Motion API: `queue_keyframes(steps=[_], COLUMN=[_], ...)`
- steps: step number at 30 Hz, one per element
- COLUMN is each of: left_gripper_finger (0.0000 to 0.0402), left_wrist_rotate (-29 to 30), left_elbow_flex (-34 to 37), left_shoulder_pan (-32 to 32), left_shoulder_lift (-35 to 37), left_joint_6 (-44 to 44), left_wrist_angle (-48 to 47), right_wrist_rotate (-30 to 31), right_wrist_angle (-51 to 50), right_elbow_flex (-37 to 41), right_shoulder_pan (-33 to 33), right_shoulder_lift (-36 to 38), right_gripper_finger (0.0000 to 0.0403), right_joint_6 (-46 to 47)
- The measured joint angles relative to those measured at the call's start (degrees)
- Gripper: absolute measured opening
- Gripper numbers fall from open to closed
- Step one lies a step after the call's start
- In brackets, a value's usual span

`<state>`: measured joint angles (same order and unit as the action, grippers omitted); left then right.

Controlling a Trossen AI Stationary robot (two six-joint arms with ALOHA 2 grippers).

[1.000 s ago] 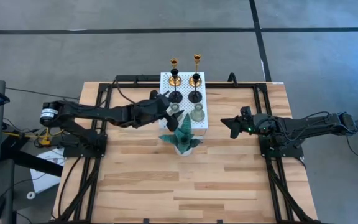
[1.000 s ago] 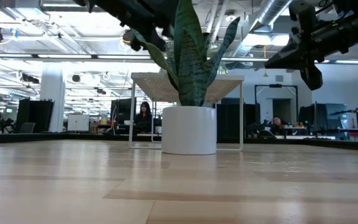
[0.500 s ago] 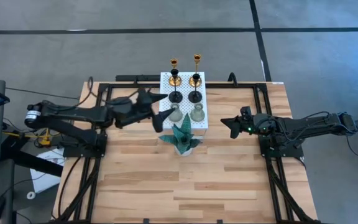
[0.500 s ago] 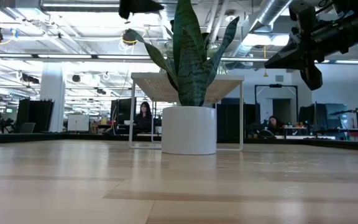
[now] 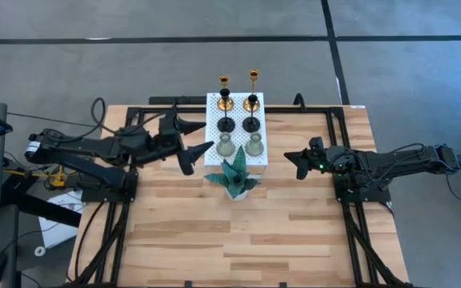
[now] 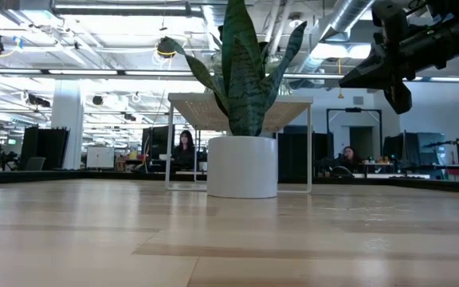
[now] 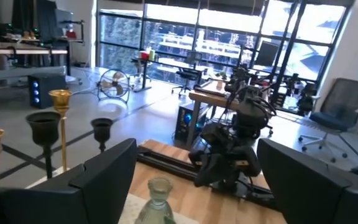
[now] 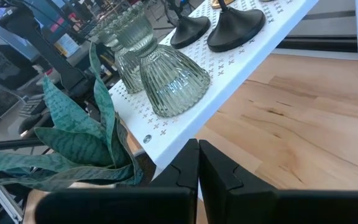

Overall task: Pick & Place candle stick holders
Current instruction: Return to Home Position

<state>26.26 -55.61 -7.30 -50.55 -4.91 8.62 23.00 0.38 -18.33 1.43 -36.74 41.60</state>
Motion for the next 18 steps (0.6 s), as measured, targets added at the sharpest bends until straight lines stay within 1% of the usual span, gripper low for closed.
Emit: queue_keyframes(steps=[3,6,10,15,18], left_gripper_finger=[0.0322,0.0288,0.0217,0.0111,0.0055], left_wrist_rotate=[0.0,0.0,-0.4,-4.1,-5.4], left_elbow_flex=[0.0,0.0,0.0,0.0,0.0], left_shoulder_pan=[-0.5,-1.5,-3.8,-5.7,-6.3], left_shoulder_lift=[-0.1,-0.1,0.3,0.6,0.6], left_joint_6=[0.0,0.0,0.0,0.0,0.0], left_wrist_angle=[0.0,0.0,0.0,0.0,0.0], right_wrist_rotate=[-0.4,-0.4,-0.4,-0.4,-0.4], right_wrist_angle=[0.0,0.0,0.0,0.0,0.0], right_elbow_flex=[0.0,0.0,0.0,0.0,0.0], right_shoulder_pan=[0.0,0.0,0.0,0.0,0.0], right_shoulder_lift=[0.0,0.0,0.0,0.0,0.0], right_gripper_finger=[0.0,0.0,0.0,0.0,0.0], right_joint_6=[0.0,0.0,0.0,0.0,0.0])
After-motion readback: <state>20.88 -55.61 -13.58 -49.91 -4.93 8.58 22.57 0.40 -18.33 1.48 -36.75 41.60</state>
